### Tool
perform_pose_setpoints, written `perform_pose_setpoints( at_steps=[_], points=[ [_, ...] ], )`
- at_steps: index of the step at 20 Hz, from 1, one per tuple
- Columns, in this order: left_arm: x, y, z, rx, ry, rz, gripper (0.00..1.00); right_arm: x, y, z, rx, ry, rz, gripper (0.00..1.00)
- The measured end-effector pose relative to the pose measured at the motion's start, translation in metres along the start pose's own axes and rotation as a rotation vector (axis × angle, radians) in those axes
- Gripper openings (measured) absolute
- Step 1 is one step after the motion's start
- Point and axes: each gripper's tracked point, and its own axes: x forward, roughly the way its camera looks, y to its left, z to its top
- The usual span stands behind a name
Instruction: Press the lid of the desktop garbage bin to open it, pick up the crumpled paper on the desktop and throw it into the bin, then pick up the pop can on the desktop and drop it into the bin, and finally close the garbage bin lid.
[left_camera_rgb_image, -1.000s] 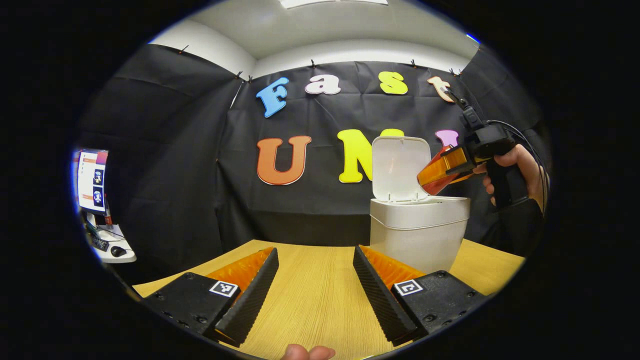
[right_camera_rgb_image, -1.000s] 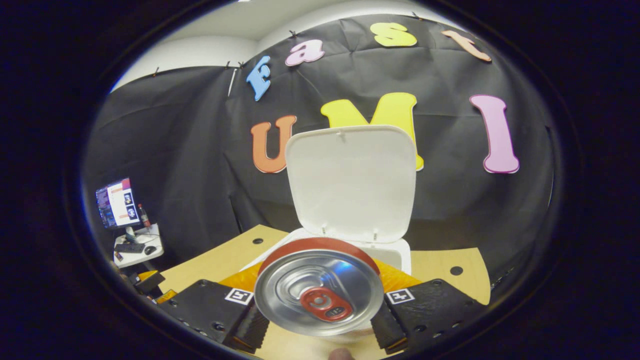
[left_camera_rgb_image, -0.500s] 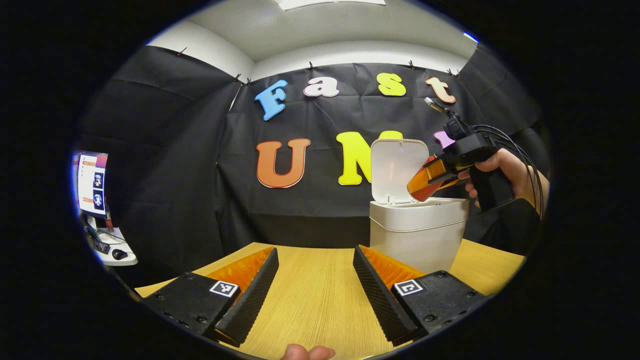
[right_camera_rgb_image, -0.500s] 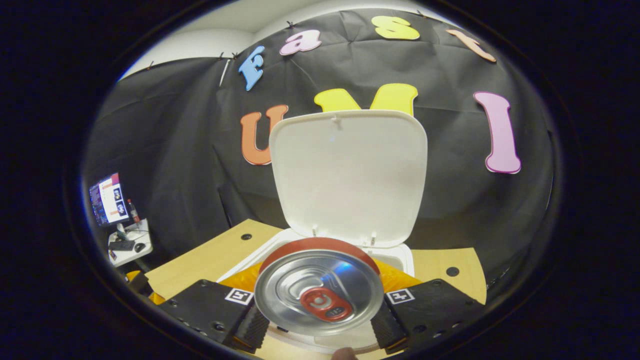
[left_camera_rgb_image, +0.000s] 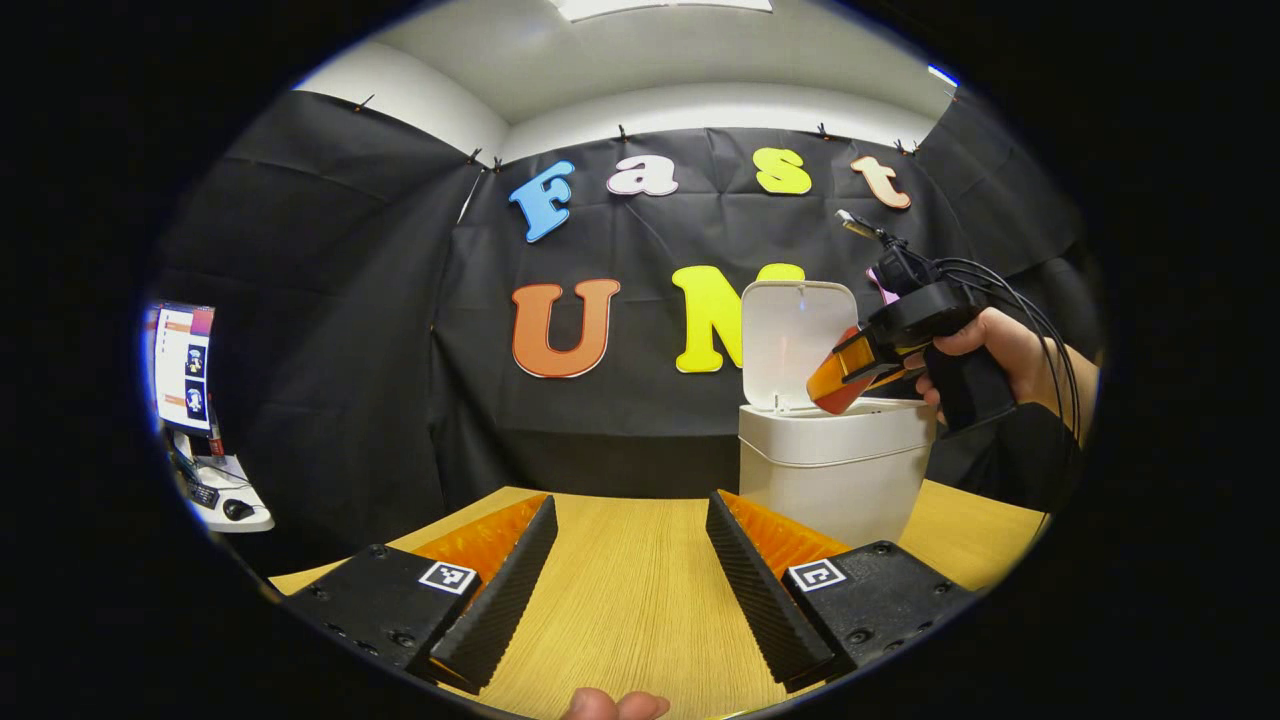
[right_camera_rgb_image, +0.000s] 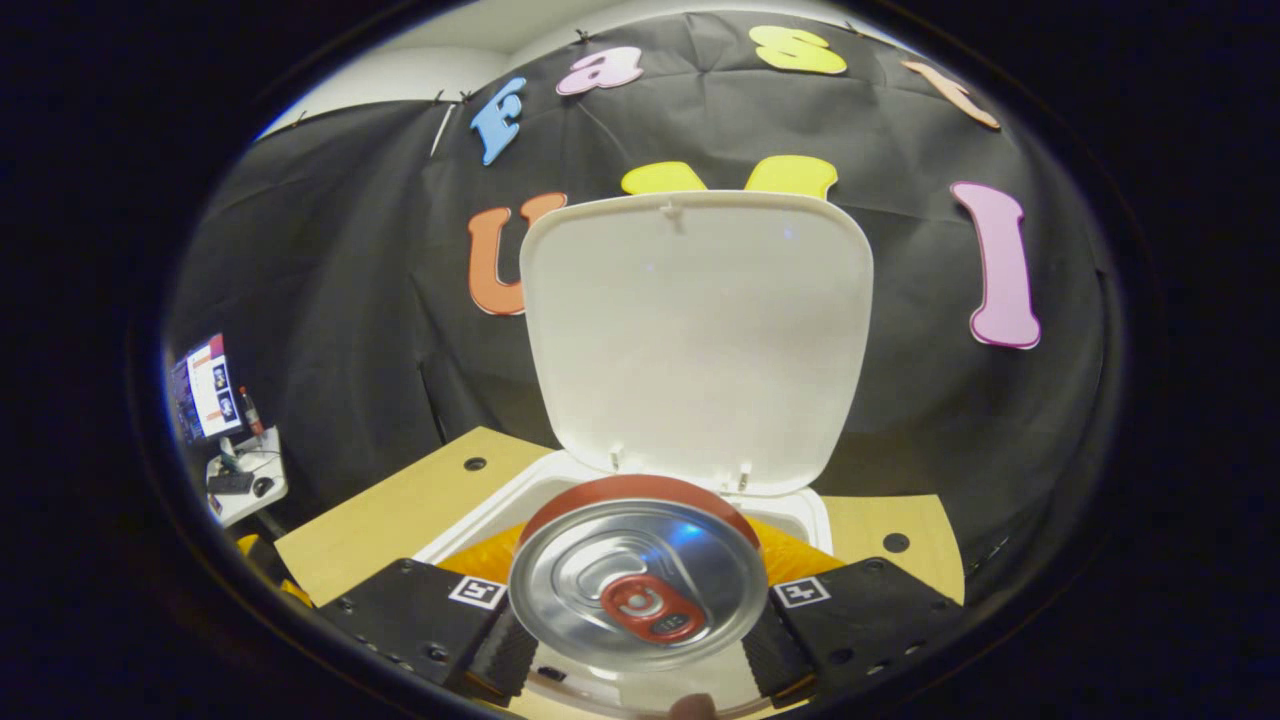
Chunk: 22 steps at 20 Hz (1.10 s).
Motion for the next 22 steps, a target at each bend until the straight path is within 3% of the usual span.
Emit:
perform_pose_setpoints(
  at_steps=[14,22],
  points=[
    [-0.004,0.003,0.002,0.004,-0.007,-0.003,0.97,-0.008,0.005,0.011,-0.022,-0.033,-0.019,0.83],
    [-0.003,0.004,0.001,0.001,-0.001,-0.013,0.97,-0.056,0.007,0.096,-0.032,-0.301,-0.091,0.84]
  ],
)
